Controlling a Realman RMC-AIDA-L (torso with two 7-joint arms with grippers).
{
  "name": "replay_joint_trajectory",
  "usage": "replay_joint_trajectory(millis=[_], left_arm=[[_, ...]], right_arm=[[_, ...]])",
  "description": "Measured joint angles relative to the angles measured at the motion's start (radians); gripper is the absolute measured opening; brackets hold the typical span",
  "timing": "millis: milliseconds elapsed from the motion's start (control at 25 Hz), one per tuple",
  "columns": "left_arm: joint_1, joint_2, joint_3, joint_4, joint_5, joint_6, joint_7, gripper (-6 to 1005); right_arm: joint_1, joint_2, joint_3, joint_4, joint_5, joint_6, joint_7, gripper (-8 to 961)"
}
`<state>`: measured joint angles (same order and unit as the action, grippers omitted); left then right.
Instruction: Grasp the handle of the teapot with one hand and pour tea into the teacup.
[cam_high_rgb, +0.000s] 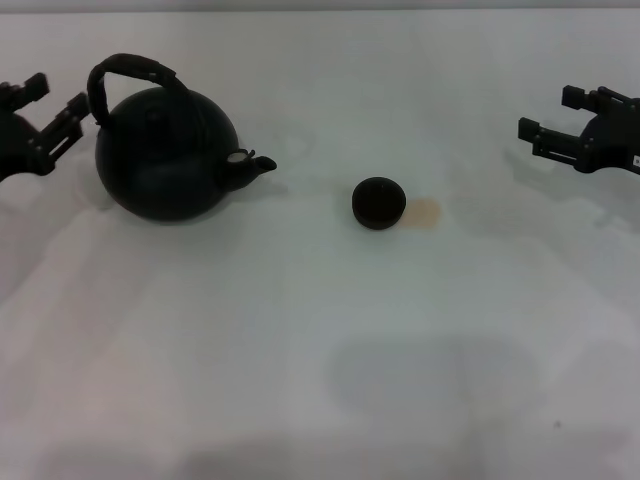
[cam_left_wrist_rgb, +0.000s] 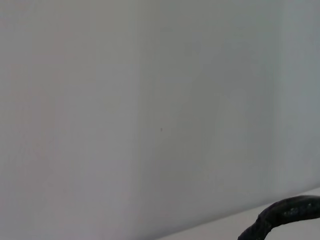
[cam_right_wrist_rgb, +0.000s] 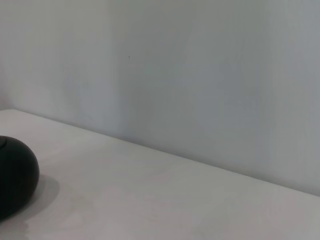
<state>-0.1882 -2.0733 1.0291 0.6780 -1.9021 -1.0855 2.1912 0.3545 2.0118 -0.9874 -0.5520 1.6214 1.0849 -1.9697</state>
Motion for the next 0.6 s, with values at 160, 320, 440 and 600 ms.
replay_joint_trajectory(millis=[160,320,440,600], left_arm=[[0.043,0.002,-0.008,0.001,-0.046,-0.053,0.060,537],[0.077,0.001,-0.044,-0.009,-0.064,-0.112,0.107,548],[0.094,-0.001,-0.098,-0.035,-0.064,-0.167,0.126,571],[0.098,-0.001,-0.226,-0.109,-0.070,-0.249,0.151,587]], right_arm=[[-0.005,-0.003,0.012,0.000,0.000,-0.006,-0.009,845],[-0.017,-0.004,0.051,0.000,-0.002,-0.007,-0.025,845],[-0.027,-0.004,0.085,-0.003,0.000,0.000,-0.036,845],[-0.042,-0.003,0.133,-0.006,0.001,0.023,-0.053,845]])
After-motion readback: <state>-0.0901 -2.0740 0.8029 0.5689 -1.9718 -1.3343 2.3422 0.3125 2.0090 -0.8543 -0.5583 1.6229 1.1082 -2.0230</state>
